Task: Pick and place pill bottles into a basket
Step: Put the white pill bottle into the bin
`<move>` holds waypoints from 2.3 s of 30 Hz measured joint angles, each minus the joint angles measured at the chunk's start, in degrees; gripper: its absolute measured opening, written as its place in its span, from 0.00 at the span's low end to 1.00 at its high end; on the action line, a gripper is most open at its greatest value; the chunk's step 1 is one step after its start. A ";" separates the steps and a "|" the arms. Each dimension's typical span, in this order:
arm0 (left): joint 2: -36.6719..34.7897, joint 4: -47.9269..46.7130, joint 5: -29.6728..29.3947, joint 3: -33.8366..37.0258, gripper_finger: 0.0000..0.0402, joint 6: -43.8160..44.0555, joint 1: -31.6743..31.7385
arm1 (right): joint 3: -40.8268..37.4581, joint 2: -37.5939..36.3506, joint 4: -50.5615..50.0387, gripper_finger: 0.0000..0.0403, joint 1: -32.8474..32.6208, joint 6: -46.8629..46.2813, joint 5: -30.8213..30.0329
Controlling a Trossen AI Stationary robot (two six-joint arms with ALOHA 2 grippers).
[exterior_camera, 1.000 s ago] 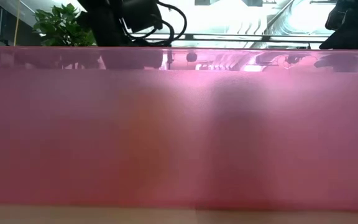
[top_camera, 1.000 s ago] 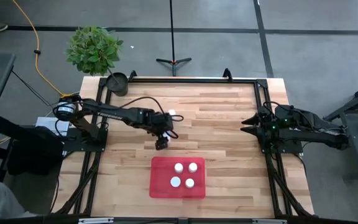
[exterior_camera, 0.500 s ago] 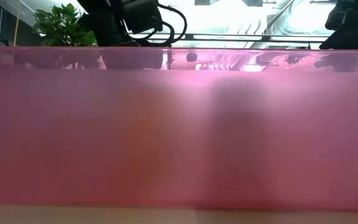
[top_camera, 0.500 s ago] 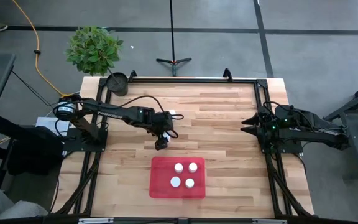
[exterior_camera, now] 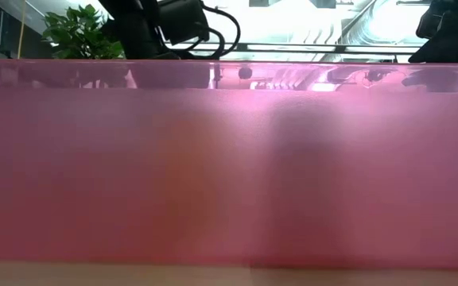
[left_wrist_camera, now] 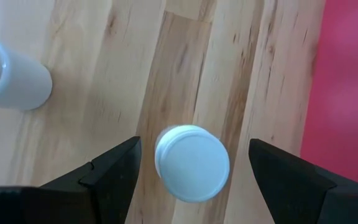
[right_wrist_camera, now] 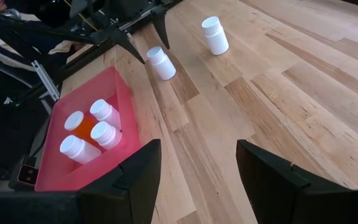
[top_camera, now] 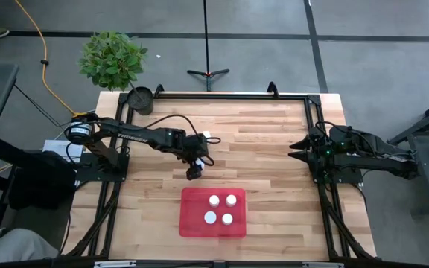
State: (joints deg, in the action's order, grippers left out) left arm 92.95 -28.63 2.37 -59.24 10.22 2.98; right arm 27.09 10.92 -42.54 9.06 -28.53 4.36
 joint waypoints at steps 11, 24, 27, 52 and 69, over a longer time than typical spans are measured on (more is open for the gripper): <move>2.51 1.88 0.51 -0.12 0.82 0.33 0.00 | 0.00 0.00 0.00 0.49 0.02 0.00 -0.16; 3.10 1.00 0.51 -0.02 0.82 0.09 0.00 | 0.00 0.70 0.04 0.49 0.02 0.02 -0.07; 3.10 0.18 0.57 -0.02 0.82 0.09 0.00 | 0.00 0.72 0.04 0.49 0.00 0.02 -0.04; 2.95 0.38 1.29 -0.11 0.50 0.09 0.00 | 0.00 0.72 0.04 0.49 0.01 0.02 -0.09; 2.80 -4.23 -1.81 -3.87 0.48 -1.27 0.00 | 0.00 0.72 0.04 0.49 0.02 0.02 -0.09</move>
State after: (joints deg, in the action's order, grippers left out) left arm 95.74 -32.86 0.56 -63.11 8.95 2.98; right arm 27.09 11.64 -42.50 9.08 -28.51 4.27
